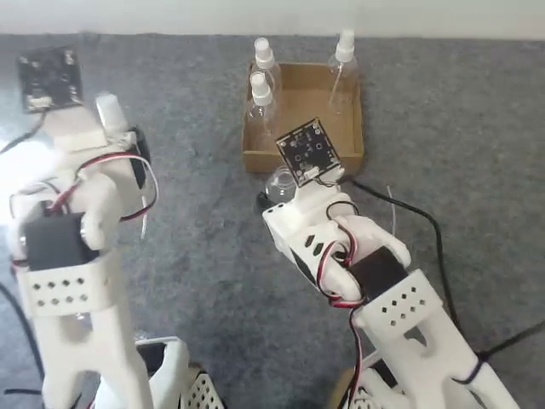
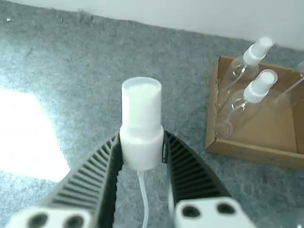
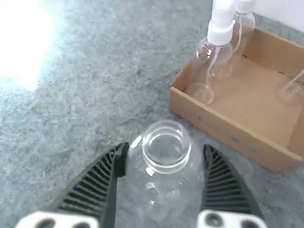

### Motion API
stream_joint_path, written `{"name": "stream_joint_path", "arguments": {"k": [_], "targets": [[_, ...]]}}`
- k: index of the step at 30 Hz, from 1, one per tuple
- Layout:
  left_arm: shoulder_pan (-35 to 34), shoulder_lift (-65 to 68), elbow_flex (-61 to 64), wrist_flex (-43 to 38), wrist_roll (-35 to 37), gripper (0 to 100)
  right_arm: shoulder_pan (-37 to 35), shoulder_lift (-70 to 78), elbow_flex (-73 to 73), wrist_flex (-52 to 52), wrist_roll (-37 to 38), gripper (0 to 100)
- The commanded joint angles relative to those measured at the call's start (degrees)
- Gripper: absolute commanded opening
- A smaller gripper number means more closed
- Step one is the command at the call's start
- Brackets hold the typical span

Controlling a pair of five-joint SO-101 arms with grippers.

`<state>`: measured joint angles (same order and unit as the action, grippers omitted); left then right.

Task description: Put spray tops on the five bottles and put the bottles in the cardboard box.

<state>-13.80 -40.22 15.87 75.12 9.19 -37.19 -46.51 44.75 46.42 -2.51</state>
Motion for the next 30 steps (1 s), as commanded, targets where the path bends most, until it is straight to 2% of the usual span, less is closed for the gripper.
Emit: {"name": "stream_joint_path", "arguments": {"k": [1, 8, 13, 20, 30], "targets": [[-0.4, -2.0, -5.1, -1.2, 4.1, 1, -2.3, -1.9, 2.4, -5.8, -0.1, 14.4], [0.0, -2.0, -10.1, -1.3, 10.5, 1, -3.8, -1.9, 7.5, -10.4, 0.4, 14.4], [0.7, -2.0, -10.7, -6.2, 16.2, 1, -3.8, -2.0, 7.9, -9.9, 6.4, 14.4], [9.6, -2.0, -10.4, -8.3, 19.1, 1, -3.9, -2.0, 7.8, -10.0, 8.6, 14.4], [14.6, -2.0, -9.9, -9.3, 25.5, 1, -3.9, -2.0, 8.0, -10.0, 8.3, 14.4]]}}
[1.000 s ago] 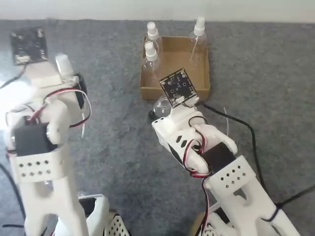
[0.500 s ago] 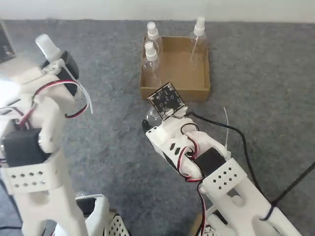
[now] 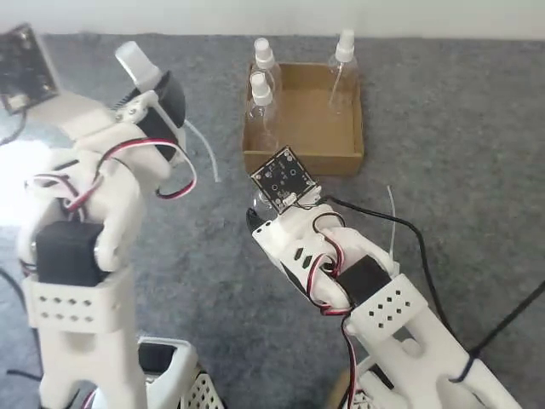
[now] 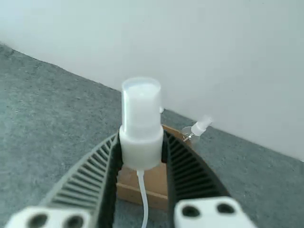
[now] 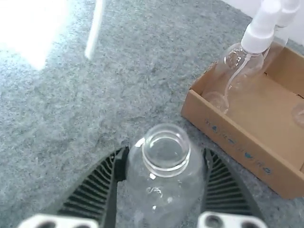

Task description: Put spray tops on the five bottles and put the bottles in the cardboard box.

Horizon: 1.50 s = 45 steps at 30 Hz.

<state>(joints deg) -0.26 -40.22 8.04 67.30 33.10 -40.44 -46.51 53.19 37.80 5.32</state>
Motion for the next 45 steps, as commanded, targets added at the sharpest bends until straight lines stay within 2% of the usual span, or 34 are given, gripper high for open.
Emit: {"name": "stream_joint_path", "arguments": {"k": [1, 8, 12, 18, 22, 38, 45], "targets": [[1.5, -2.0, -1.3, -1.9, 2.1, 1, -0.7, -2.0, -0.4, -1.4, 0.4, 14.4], [4.8, -2.9, 4.3, -6.9, 3.1, 1, -0.7, -2.0, -0.3, -1.4, 0.4, 14.4], [6.8, -8.9, 8.6, -9.1, 3.3, 1, -0.7, -2.0, -0.2, -1.4, 0.4, 14.4], [10.8, -21.9, 27.1, -23.6, 2.9, 1, -1.4, -2.0, -0.2, -1.3, 0.4, 14.4], [12.9, -26.7, 35.0, -29.4, -0.4, 1, -2.4, -2.0, -0.2, 0.1, 0.4, 14.4], [11.6, -28.0, 36.5, -26.5, -0.5, 1, -2.2, -2.0, -0.2, 0.3, 0.3, 14.4], [11.6, -28.1, 36.4, -21.6, -2.4, 1, -2.1, -2.0, -0.1, 1.5, 0.3, 14.4]]}}
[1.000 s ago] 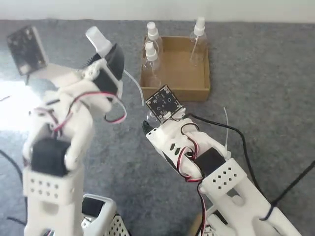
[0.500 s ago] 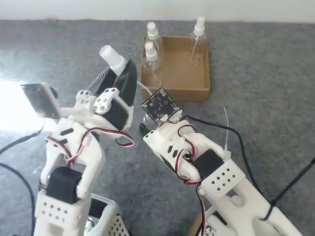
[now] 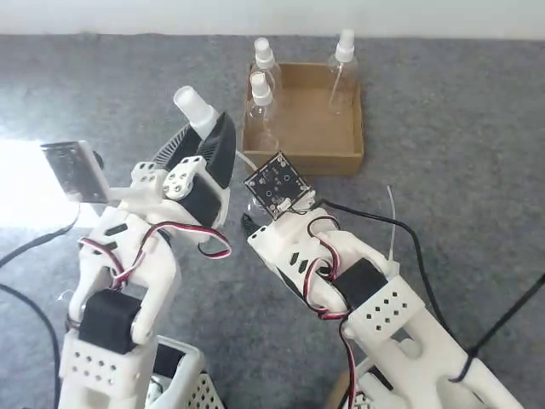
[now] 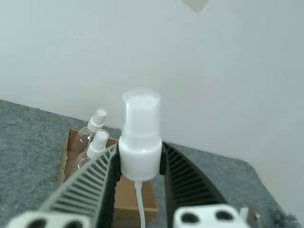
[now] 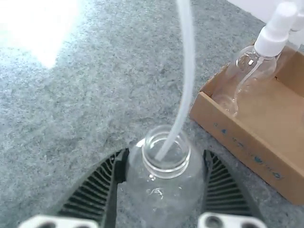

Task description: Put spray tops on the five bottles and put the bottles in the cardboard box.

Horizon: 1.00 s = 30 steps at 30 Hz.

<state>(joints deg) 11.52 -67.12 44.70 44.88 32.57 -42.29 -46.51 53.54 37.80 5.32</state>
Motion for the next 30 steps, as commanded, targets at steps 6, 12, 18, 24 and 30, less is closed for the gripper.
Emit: {"name": "stream_joint_path", "arguments": {"k": [6, 12, 18, 24, 30], "targets": [[0.1, -5.0, 2.9, 2.4, -2.9, 1, -0.1, -2.0, -0.4, 2.3, -2.5, 14.4], [0.3, -10.2, 7.0, 2.4, -4.4, 1, -0.1, -2.0, -0.4, 2.4, -2.5, 14.4], [0.4, -10.8, 10.1, 2.3, -8.2, 1, -0.6, -3.1, -0.5, 4.7, 2.0, 14.4], [0.4, -11.1, 15.9, -4.2, -8.6, 1, -0.7, -9.1, -0.4, 7.1, 2.5, 14.3], [5.5, -11.2, 18.2, -7.5, -8.7, 1, -0.6, -11.6, 1.3, 7.8, 2.5, 14.3]]}}
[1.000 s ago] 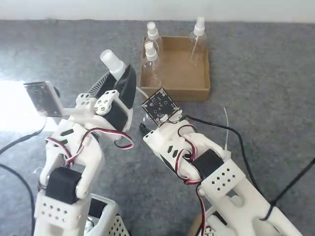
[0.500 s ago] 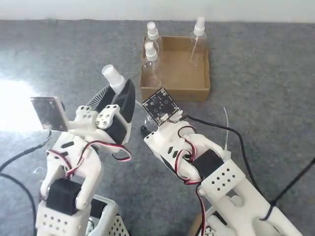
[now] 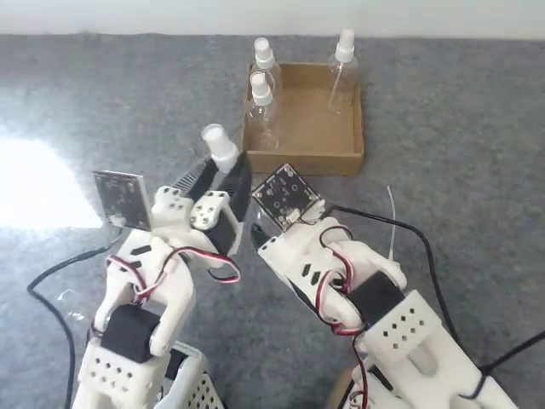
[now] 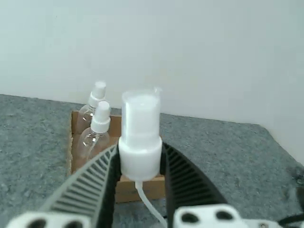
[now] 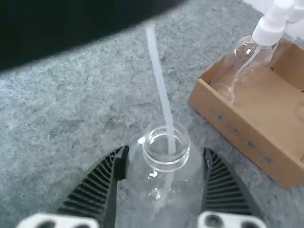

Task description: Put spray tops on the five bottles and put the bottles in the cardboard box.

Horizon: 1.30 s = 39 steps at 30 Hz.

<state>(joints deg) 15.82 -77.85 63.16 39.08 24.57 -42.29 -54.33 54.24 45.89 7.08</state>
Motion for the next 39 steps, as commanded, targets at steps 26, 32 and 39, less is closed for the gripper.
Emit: {"name": "stream_joint_path", "arguments": {"k": [26, 32, 39], "targets": [[7.6, -0.4, 0.1, 0.6, -5.8, 1, 2.2, -6.7, 2.1, -0.4, 4.3, 14.3], [7.5, -0.4, 0.1, 0.6, -5.8, 1, 2.2, -9.7, 1.3, -0.4, 4.2, 14.3], [7.6, -0.4, 0.7, 0.7, -4.7, 6, 2.2, -14.3, 2.5, -0.3, 4.2, 14.3]]}}
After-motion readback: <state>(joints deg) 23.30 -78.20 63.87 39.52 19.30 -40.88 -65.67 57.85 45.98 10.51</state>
